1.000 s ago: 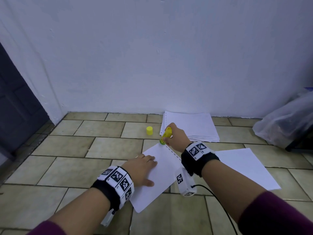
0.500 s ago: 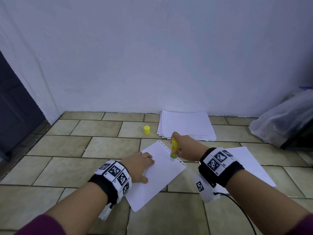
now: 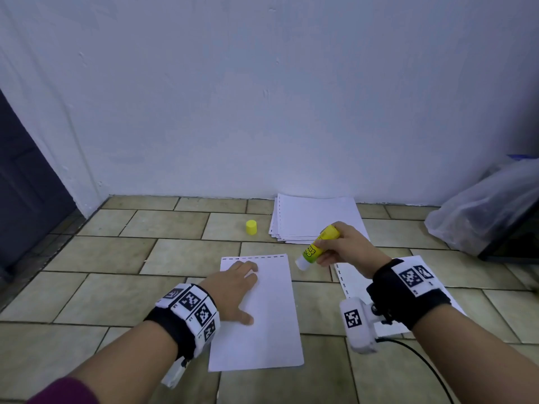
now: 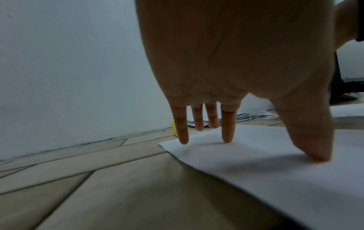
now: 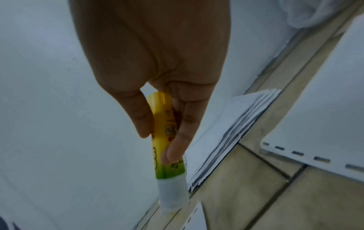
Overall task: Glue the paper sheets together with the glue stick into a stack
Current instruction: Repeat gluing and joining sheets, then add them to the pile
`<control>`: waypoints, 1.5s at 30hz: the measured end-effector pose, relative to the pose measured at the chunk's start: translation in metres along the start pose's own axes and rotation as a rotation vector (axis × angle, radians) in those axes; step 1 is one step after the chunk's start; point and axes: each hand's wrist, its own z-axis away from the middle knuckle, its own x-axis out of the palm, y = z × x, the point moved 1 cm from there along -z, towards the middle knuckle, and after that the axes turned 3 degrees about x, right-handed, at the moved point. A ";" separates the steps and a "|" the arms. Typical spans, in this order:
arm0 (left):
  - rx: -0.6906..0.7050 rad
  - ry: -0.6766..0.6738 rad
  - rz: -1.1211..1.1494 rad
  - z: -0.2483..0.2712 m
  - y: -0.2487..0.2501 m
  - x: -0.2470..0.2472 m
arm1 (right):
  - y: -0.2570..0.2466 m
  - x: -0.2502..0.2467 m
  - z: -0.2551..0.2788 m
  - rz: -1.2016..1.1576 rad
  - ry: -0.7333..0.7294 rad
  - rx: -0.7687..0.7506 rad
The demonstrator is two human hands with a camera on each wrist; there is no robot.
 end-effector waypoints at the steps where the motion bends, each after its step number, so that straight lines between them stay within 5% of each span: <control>1: -0.002 0.003 0.021 0.000 -0.001 0.002 | 0.000 0.001 -0.001 -0.031 0.007 0.001; 11: -0.073 -0.005 0.052 -0.002 -0.004 0.004 | 0.005 0.041 -0.025 0.179 0.059 -0.103; 21: -0.101 -0.008 0.047 -0.004 -0.004 0.006 | -0.008 0.092 -0.050 0.695 -0.119 -0.275; 30: -0.090 -0.024 0.045 -0.003 -0.005 0.006 | -0.002 0.054 -0.015 0.970 -0.266 -0.237; 45: -0.109 -0.060 0.055 -0.008 -0.009 0.003 | 0.015 0.017 0.045 1.080 -0.430 -0.133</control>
